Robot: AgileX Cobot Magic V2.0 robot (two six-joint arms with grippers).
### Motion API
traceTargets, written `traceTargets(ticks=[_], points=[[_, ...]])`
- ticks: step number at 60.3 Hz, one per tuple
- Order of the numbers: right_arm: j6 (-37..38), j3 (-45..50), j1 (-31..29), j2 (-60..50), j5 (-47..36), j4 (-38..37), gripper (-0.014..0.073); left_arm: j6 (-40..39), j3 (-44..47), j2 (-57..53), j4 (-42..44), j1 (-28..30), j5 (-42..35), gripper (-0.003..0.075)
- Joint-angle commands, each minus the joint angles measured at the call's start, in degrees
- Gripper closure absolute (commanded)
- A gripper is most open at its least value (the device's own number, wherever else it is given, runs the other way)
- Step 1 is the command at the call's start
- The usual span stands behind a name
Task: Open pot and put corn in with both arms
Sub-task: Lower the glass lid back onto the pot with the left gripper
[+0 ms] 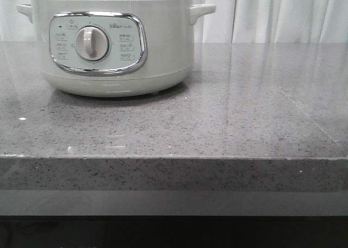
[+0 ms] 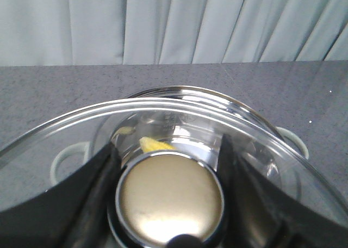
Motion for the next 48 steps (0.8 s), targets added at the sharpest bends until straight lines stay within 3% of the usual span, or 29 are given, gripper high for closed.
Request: traceTargets(ticks=[1, 27, 48], points=[[-0.4, -1.5, -0.1, -0.3, -4.3, -0.1, -0.0052, 0.0, -5.3, 2.9, 0.3, -1.9, -11.4, 0.05], [-0.4, -1.5, -0.1, -0.3, -4.3, -0.1, -0.0052, 0.0, -17.6, 20.9, 4.8, -5.4, -19.1, 0.05], [-0.4, -1.5, -0.1, -0.3, -4.3, -0.1, -0.0052, 0.0, -19.2, 24.8, 4.2, -5.4, -18.8, 0.05]])
